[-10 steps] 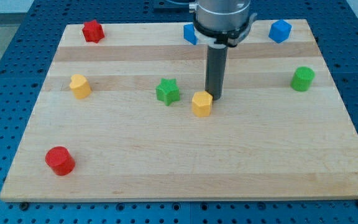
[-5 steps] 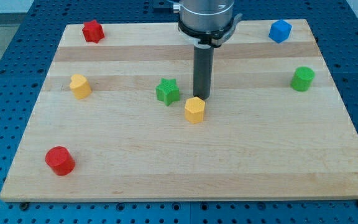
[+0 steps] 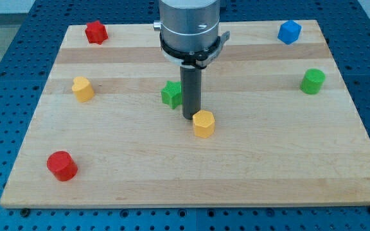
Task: Slide the yellow hexagon towards bottom center of the board
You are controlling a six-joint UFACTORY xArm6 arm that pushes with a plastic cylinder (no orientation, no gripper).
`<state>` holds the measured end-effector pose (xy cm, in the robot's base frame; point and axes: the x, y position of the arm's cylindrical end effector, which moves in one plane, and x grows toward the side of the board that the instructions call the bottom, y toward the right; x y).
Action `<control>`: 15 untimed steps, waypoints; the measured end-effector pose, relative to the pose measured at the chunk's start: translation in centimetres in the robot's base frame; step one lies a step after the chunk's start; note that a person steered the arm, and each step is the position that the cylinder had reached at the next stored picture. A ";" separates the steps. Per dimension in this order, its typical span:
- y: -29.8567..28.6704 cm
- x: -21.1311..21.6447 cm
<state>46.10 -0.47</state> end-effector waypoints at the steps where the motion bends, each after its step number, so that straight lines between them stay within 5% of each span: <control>1: 1.7 -1.0; 6: 2.7 4.7; 10: -0.5 3.2; 15: -0.5 7.2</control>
<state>53.34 -0.97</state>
